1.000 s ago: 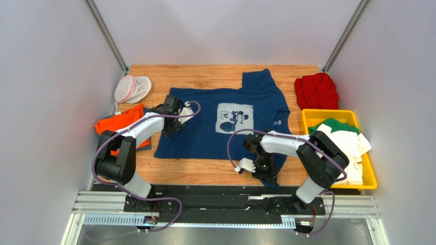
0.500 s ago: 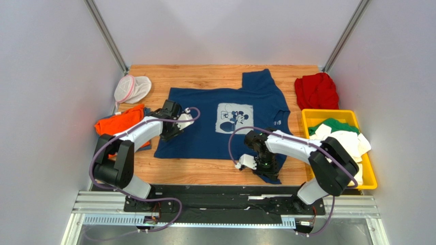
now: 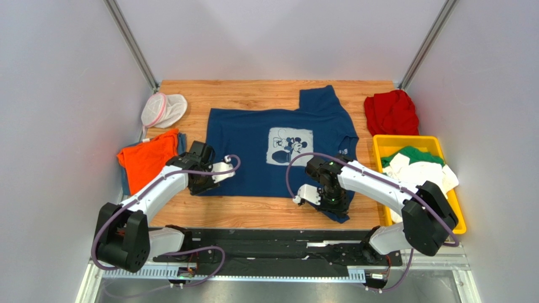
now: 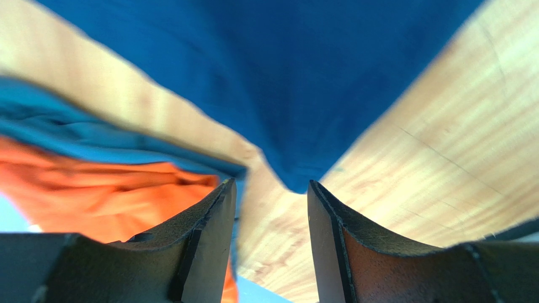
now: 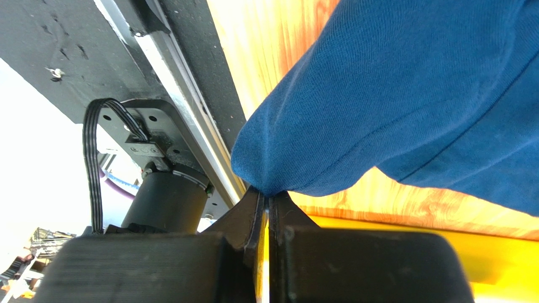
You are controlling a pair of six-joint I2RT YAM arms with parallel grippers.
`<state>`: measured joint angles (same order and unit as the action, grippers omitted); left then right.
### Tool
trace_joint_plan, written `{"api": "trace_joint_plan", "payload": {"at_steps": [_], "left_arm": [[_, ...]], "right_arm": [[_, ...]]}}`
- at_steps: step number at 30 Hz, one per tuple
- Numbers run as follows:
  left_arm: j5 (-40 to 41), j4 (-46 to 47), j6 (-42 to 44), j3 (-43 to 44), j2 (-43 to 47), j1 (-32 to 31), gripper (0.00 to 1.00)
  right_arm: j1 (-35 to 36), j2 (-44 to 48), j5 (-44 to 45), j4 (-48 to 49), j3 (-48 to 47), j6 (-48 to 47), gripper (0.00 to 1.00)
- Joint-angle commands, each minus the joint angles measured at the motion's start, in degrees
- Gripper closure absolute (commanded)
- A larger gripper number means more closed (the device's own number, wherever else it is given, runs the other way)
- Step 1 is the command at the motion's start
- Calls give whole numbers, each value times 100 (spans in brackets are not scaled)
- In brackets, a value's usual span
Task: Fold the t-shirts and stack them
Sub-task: Fold the tshirt
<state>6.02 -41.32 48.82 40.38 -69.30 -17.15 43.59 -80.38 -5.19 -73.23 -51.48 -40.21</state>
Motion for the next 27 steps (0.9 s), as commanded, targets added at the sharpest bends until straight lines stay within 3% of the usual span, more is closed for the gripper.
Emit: {"api": "trace_joint_plan", "payload": {"at_steps": [1, 16, 22, 27], "left_arm": [[-268, -61, 356, -144, -136, 115, 45], [-417, 309, 576, -268, -673, 510, 48], [-488, 186, 524, -259, -778, 555, 73], [-532, 37, 453, -277, -612, 554, 100]], "right_arm": [[26, 136, 194, -147, -231, 109, 100], [26, 224, 255, -130, -142, 145, 100], [18, 295, 370, -227, -274, 171, 100], [18, 426, 475, -419, -511, 241, 100]]}}
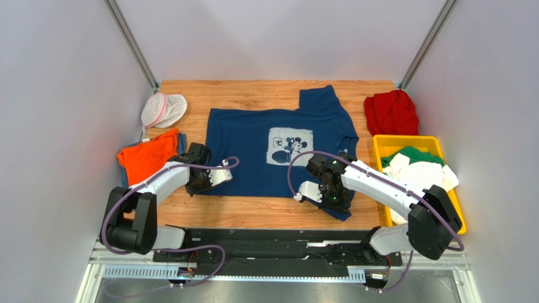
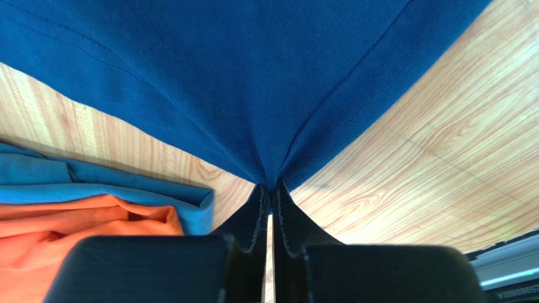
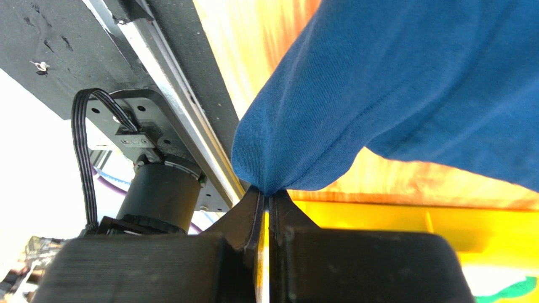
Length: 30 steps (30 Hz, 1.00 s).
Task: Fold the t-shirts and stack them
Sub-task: Fold the tshirt
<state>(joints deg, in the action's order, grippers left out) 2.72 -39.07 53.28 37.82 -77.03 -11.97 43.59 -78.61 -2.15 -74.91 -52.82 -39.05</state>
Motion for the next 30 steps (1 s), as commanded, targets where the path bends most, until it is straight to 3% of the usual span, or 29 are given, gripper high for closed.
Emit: {"api": "trace_joint_plan", "payload": {"at_steps": [1, 8, 15, 30], "left_arm": [[-202, -232, -10, -3, 206, 37, 100], [-386, -733, -204, 383, 742, 37, 100], [-325, -980, -169, 1051, 672, 37, 100], [-142, -751, -63, 2351, -856, 37, 100]], "right_arm": [[18, 276, 189, -286, -431, 169, 100], [18, 531, 654, -664, -958, 310, 100], [-219, 434, 1129, -735, -1345, 205, 100], [-1423, -734, 1657, -472, -2645, -507, 100]]}}
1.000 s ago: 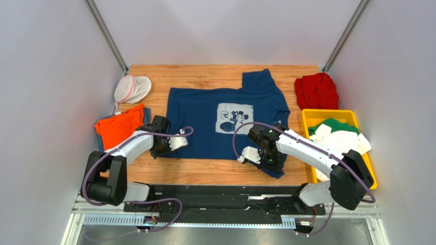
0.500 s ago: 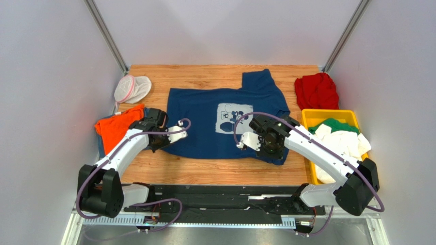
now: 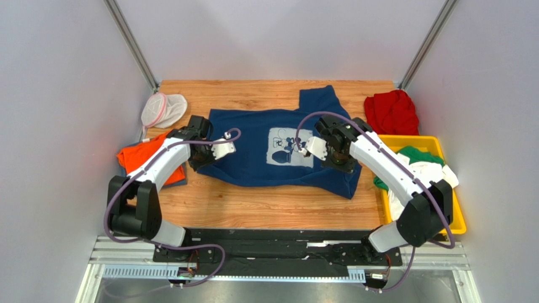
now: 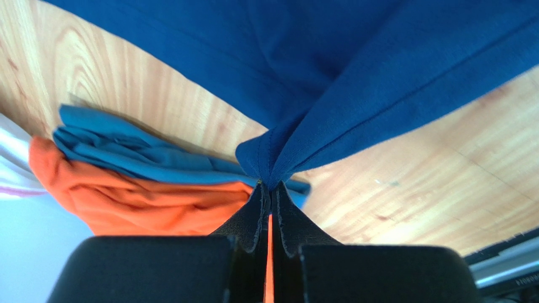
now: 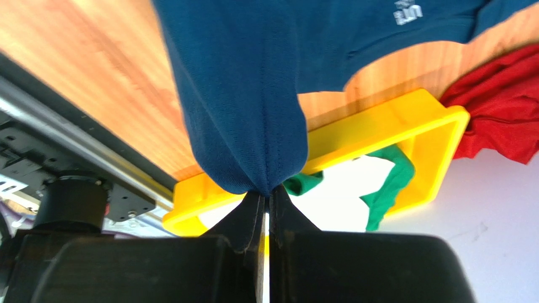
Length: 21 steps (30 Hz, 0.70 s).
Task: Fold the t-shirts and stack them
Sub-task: Fold the tshirt
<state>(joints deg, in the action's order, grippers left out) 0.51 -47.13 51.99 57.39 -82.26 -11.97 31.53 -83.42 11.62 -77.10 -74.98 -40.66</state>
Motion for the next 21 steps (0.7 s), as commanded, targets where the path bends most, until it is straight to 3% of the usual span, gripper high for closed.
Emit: {"api": "trace_joint_plan", "payload": {"at_steps": [1, 13, 21], "left_arm": [[107, 73, 75, 457, -422, 37, 100], [300, 187, 154, 1134, -1459, 45, 100], [326, 161, 215, 1231, -1592, 45, 100]], "right_arm": [[-270, -428, 288, -253, -595, -380, 100], [-762, -1659, 429, -156, -1747, -715, 100], [-806, -2336, 543, -121, -2476, -776, 100]]}}
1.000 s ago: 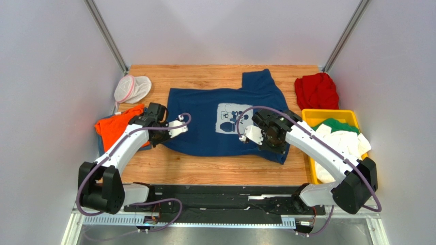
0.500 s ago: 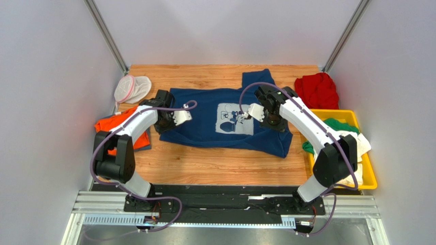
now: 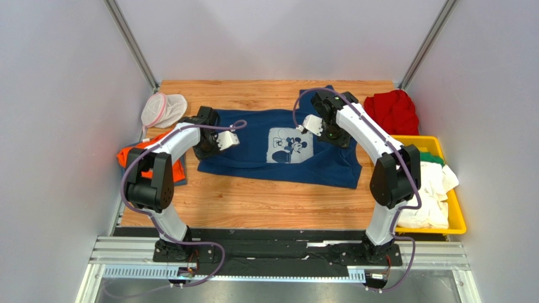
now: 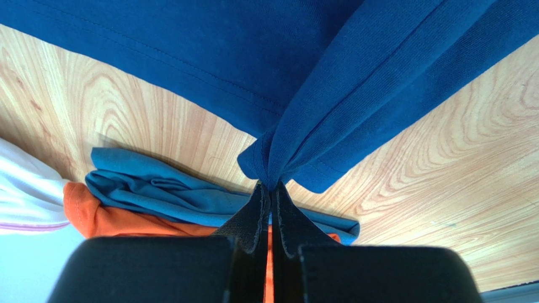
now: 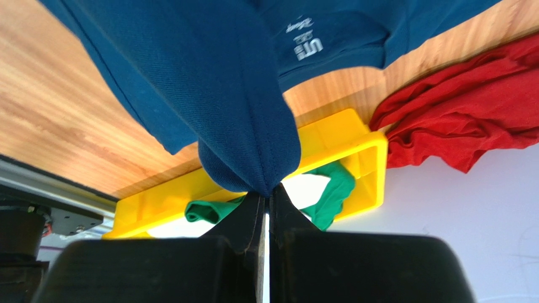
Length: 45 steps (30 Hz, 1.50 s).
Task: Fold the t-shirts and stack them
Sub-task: Fold the tshirt
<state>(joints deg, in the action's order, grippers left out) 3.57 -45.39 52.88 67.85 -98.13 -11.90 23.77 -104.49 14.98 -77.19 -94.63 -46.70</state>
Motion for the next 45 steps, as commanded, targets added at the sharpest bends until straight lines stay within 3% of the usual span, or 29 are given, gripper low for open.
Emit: {"api": "trace_joint_plan", "payload": {"at_steps": [1, 17, 45], "left_arm": [[38, -14, 134, 184, -13, 47, 100], [135, -84, 170, 412, -84, 48, 100], [319, -84, 20, 958, -708, 48, 100]], "right_arm": [[-30, -291, 215, -121, -574, -182, 100], [-302, -1056, 488, -95, -1558, -349, 100], [-593, -1733, 514, 494, -1892, -244, 100]]}}
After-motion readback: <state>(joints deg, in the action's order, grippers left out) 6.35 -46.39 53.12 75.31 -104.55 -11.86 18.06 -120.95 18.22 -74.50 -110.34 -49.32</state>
